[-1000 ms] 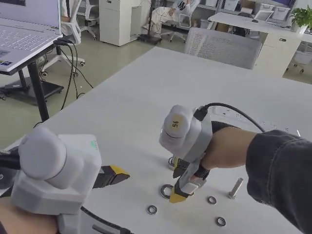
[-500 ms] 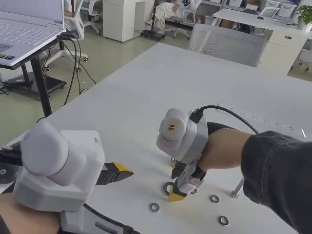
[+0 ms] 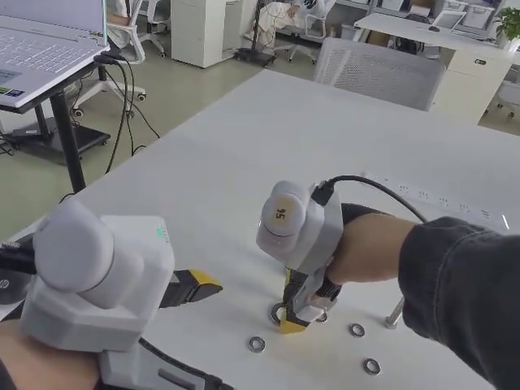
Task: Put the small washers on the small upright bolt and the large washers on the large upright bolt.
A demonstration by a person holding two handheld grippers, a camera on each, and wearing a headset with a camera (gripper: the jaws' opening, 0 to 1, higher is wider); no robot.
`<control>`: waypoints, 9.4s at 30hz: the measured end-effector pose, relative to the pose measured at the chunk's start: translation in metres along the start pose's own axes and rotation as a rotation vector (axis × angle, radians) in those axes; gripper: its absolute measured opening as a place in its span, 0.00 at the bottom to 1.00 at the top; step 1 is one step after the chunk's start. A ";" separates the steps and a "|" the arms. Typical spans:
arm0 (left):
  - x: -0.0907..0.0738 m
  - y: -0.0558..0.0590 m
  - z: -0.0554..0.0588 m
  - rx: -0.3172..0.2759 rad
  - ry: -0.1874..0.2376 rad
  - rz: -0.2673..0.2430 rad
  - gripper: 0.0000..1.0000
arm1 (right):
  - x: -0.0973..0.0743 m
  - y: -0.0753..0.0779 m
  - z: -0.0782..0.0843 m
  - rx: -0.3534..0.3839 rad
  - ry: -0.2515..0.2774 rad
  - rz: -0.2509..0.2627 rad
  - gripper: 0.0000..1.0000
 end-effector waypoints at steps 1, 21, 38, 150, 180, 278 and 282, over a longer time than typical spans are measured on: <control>0.000 0.000 0.000 0.000 -0.001 -0.001 0.90 | 0.000 0.000 0.000 0.000 0.001 0.000 0.27; 0.000 -0.001 0.000 -0.005 -0.002 0.002 0.89 | -0.001 0.001 0.002 -0.020 -0.001 -0.006 0.24; 0.002 0.000 -0.002 0.000 0.000 0.006 0.89 | -0.015 0.002 0.016 0.000 -0.016 -0.003 0.24; 0.000 0.000 -0.002 -0.018 0.002 0.005 0.89 | -0.048 0.072 0.004 -0.022 -0.045 0.046 0.24; 0.000 -0.002 -0.001 -0.030 -0.001 0.005 0.89 | -0.021 0.079 0.009 -0.013 -0.069 0.030 0.24; 0.009 0.006 -0.038 0.055 0.040 0.039 0.90 | -0.035 0.013 0.054 0.206 0.075 0.074 0.27; 0.012 0.004 -0.034 0.052 0.030 0.040 0.90 | -0.031 0.013 0.053 0.192 0.076 0.067 0.25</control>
Point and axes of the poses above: the centre of the closed fingertips' face, and the gripper's own axes: x roughly forward along the fingers, y roughly to its right, z roughly out of its underside, the point moved 5 cm from there along -x, roughly backward along the fingers, and after that the axes turned 3 degrees about -x, right-handed, at the moved point
